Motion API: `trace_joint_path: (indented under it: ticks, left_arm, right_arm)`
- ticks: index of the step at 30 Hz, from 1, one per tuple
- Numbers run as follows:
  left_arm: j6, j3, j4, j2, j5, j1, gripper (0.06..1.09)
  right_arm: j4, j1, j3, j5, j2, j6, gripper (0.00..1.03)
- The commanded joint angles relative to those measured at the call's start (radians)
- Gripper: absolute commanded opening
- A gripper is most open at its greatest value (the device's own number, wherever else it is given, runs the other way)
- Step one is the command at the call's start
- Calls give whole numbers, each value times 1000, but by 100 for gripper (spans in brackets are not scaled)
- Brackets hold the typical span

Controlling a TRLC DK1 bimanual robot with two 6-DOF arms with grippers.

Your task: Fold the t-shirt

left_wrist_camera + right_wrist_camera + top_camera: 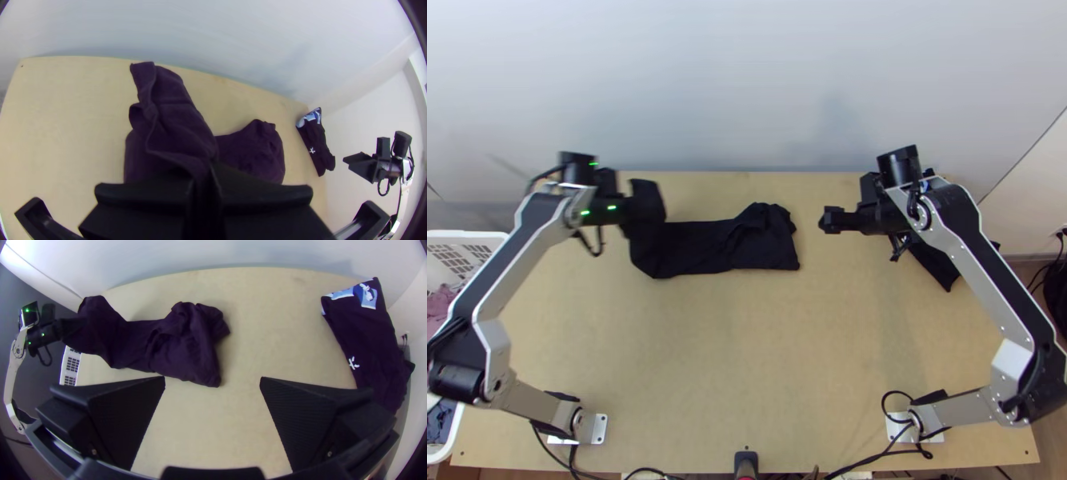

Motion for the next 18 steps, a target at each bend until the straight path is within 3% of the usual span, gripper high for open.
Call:
trace_joint_path:
  ticks: [1,18]
  left_arm:
    - [-30,172,-6,142,-41,-220,10]
    - [-39,594,-83,582,-54,-423,10]
  right_arm:
    - [19,-31,-75,37,-30,6,99]
    - [22,-80,-89,47,-27,17,99]
